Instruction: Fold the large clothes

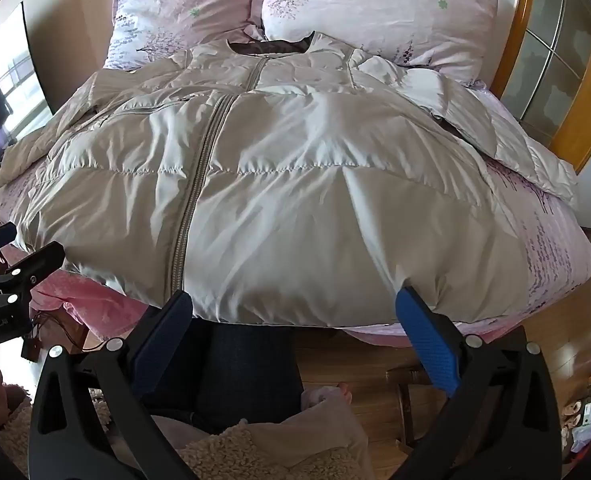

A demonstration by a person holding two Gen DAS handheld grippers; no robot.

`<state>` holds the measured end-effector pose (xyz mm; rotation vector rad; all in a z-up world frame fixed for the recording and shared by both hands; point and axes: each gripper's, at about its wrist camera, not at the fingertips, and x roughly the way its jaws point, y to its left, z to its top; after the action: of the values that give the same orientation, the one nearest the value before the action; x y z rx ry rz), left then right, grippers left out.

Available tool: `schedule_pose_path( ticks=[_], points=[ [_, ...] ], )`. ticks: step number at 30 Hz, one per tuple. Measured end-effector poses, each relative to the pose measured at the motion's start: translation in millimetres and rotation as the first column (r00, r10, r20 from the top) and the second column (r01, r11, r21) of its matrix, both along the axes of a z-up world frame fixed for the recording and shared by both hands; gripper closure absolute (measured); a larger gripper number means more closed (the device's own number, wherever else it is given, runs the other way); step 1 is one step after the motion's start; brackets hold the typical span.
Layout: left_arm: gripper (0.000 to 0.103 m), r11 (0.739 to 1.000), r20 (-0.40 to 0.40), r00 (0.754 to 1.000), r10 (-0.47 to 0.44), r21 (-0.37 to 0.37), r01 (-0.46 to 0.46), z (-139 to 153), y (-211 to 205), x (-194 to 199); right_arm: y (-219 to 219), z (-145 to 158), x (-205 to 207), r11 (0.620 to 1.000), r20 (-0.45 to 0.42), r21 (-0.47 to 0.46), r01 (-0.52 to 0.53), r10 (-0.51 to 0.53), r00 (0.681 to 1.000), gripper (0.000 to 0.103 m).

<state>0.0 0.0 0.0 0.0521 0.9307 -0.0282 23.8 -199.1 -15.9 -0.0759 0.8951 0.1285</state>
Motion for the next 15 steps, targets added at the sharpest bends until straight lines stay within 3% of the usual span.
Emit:
schedule_pose_path(
  ticks=[15],
  points=[
    [0.002,1.000,-0.001,1.000,0.001,0.003,-0.001,-0.1,0.0,0.1,-0.4,0.0,-0.5,1.000,0.000,0.003,0.000,0.000,1.000,0.001]
  ],
)
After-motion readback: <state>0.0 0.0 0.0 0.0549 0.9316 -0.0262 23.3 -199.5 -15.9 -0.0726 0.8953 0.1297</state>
